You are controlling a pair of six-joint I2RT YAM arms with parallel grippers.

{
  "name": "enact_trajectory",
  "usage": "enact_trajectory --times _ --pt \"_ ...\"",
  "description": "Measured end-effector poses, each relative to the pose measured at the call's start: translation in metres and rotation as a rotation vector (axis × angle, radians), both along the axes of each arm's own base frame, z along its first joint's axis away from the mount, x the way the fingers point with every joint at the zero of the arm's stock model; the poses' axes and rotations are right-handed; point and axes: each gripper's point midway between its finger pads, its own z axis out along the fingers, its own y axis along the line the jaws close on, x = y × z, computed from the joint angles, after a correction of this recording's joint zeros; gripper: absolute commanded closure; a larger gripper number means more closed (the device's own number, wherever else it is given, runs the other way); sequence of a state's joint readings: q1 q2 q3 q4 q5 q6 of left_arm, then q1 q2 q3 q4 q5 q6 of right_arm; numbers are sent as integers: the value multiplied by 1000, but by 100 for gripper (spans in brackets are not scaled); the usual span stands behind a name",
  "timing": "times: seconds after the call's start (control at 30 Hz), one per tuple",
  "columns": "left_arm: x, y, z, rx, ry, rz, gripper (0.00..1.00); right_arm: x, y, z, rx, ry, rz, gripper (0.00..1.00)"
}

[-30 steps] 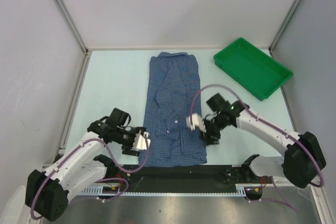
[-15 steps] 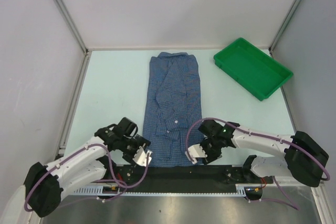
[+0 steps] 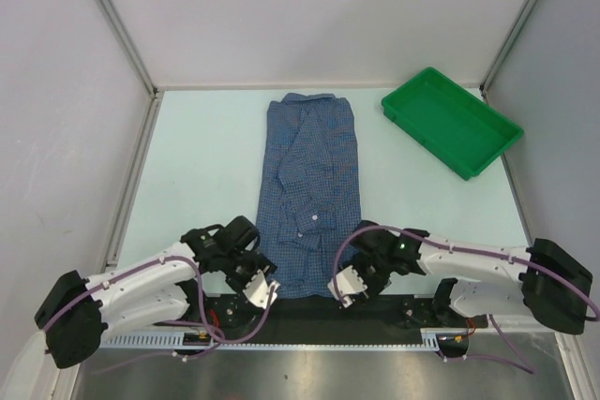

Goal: Fold and stack the long sleeve shirts
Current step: Fold the shirt

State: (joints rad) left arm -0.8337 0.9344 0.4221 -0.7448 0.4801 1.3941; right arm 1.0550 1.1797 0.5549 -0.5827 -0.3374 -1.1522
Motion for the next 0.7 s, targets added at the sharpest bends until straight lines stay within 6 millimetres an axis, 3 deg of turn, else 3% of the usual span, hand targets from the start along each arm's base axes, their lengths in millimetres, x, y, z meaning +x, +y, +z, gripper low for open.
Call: enact_trajectory --times 0.17,0.27,0.3,0.37,0.43,0.53,0.7 --pt "-1 2 -2 14 17 36 55 -11 -1 -1 21 -25 37 58" --pt "-1 2 -2 17 23 60 64 -8 5 -1 42 -40 19 76" --pt "0 2 -2 16 26 69 66 -6 6 -1 45 -44 11 85" --pt "0 1 -1 9 22 77 77 -3 8 -2 54 -56 -8 99" --pt "0 0 0 -5 15 84 90 0 9 -2 57 -67 -30 100" --pt "0 2 0 -14 9 92 97 3 10 -2 61 -74 -55 100" --pt "-1 -1 6 -23 30 119 100 6 12 5 84 -89 -68 100"
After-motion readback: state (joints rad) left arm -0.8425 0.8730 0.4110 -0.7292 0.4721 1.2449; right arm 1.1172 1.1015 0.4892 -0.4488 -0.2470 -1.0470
